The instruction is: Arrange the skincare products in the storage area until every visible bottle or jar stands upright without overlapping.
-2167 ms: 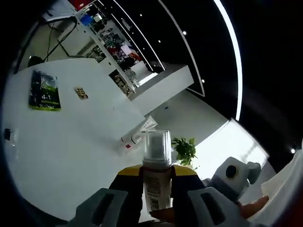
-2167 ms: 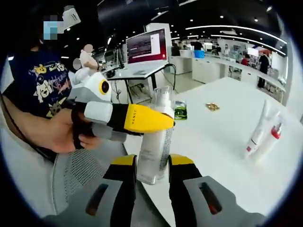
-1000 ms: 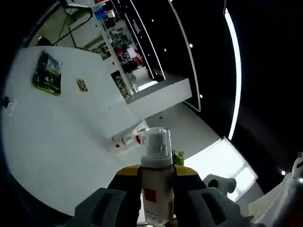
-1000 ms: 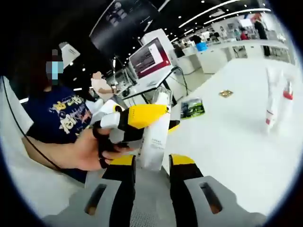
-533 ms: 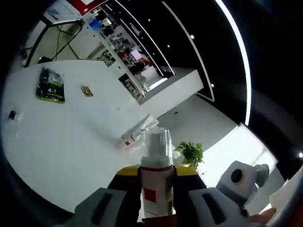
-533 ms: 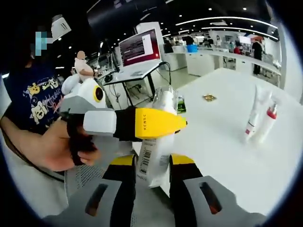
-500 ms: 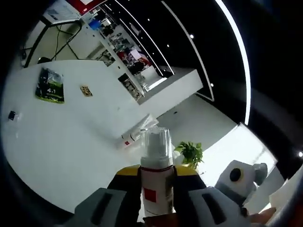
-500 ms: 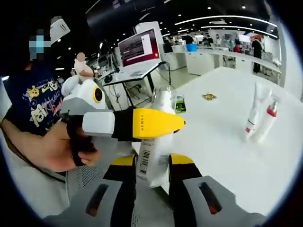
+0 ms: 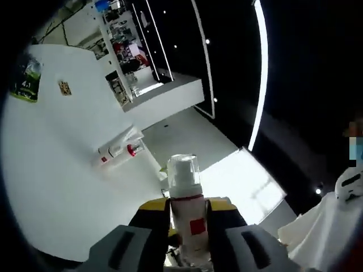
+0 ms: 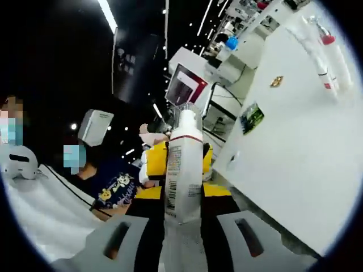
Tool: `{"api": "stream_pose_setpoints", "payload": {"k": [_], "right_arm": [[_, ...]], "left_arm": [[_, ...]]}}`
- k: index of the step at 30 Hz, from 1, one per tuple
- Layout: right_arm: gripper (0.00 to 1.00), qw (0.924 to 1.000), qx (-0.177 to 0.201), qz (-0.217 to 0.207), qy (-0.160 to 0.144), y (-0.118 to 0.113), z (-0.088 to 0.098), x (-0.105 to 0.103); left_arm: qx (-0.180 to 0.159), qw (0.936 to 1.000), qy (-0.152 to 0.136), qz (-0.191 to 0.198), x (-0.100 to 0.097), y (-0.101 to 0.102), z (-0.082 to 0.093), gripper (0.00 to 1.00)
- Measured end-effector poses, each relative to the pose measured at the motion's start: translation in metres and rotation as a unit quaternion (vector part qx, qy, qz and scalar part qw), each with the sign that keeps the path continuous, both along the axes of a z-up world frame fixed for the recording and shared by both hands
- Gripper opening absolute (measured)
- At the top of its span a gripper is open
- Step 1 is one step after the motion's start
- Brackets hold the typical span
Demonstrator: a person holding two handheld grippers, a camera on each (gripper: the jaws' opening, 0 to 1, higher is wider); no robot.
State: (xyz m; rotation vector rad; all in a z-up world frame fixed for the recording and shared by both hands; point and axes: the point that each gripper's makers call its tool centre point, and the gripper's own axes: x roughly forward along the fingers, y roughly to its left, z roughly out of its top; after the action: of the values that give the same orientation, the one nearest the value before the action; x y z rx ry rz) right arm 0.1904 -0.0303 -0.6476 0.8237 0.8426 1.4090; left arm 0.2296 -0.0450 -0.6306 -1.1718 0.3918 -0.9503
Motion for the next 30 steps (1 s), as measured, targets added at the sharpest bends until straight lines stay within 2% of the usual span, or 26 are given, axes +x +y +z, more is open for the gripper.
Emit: {"api": "stream_pose_setpoints", "payload": {"k": [2,4,5,9,11,12,13,14,18,19,21,22,23,24,26,28,29,30], "right_arm": [[0.21,0.9999,0.014,0.009,0.005,0.000,0.003,-0.002],[0.21,0.9981,0.046,0.025,0.032,0.000,0.008,-0.004],[0.21,0.9974,0.055,0.029,0.035,0.000,0.010,-0.004],[0.21,0.9895,0.109,0.065,0.070,0.002,0.026,-0.014],[0.21,0.9849,0.131,0.071,0.087,0.001,0.028,-0.013],[0.21,0.9838,0.132,0.075,0.096,0.001,0.026,-0.013],[0.21,0.9845,0.130,0.071,0.094,0.001,0.022,-0.010],[0.21,0.9800,0.146,0.077,0.111,0.001,0.028,-0.011],[0.21,0.9777,0.157,0.083,0.112,0.003,0.028,-0.011],[0.22,0.9795,0.153,0.078,0.105,0.004,0.027,-0.009],[0.23,0.9852,0.132,0.067,0.087,0.009,0.022,-0.005],[0.22,0.9898,0.106,0.052,0.080,0.012,0.014,0.001],[0.21,0.9966,0.068,0.028,0.037,0.013,0.002,0.009],[0.20,0.9987,0.050,0.003,-0.003,0.013,-0.002,0.018],[0.21,0.9985,0.007,-0.006,-0.055,0.010,-0.012,0.024],[0.29,0.9977,-0.013,-0.016,-0.065,0.008,-0.017,0.028],[0.35,0.9954,-0.036,-0.030,-0.084,0.005,-0.020,0.033],[0.37,0.9945,-0.039,-0.038,-0.090,0.004,-0.020,0.037]], "left_arm": [[-0.017,0.9998,-0.002,-0.012,-0.002,-0.002,0.003,0.26],[-0.040,0.9990,0.001,-0.022,-0.002,-0.004,0.006,0.26],[-0.050,0.9984,0.001,-0.026,-0.002,-0.004,0.008,0.26],[-0.080,0.9958,-0.017,-0.041,-0.004,-0.008,0.017,0.33],[-0.102,0.9933,-0.015,-0.052,-0.006,-0.009,0.022,0.32],[-0.107,0.9923,-0.016,-0.061,-0.007,-0.008,0.023,0.26],[-0.109,0.9918,-0.014,-0.065,-0.007,-0.008,0.024,0.25],[-0.104,0.9921,-0.014,-0.068,-0.006,-0.007,0.022,0.25],[-0.105,0.9910,-0.009,-0.082,-0.006,-0.007,0.026,0.24],[-0.092,0.9928,-0.012,-0.076,-0.005,-0.006,0.023,0.24],[-0.075,0.9943,0.002,-0.076,0.000,-0.001,0.016,0.24],[-0.055,0.9967,0.003,-0.060,0.005,0.002,0.010,0.23],[-0.009,0.9993,-0.019,-0.031,0.012,0.008,0.004,0.23],[0.026,0.9991,-0.028,-0.020,0.015,0.011,-0.002,0.23],[0.082,0.9959,-0.039,0.005,0.023,0.016,-0.011,0.23],[0.130,0.9899,-0.054,0.017,0.026,0.019,-0.016,0.22],[0.162,0.9838,-0.068,0.033,0.030,0.023,-0.019,0.22],[0.179,0.9801,-0.076,0.040,0.031,0.025,-0.020,0.22]]}}
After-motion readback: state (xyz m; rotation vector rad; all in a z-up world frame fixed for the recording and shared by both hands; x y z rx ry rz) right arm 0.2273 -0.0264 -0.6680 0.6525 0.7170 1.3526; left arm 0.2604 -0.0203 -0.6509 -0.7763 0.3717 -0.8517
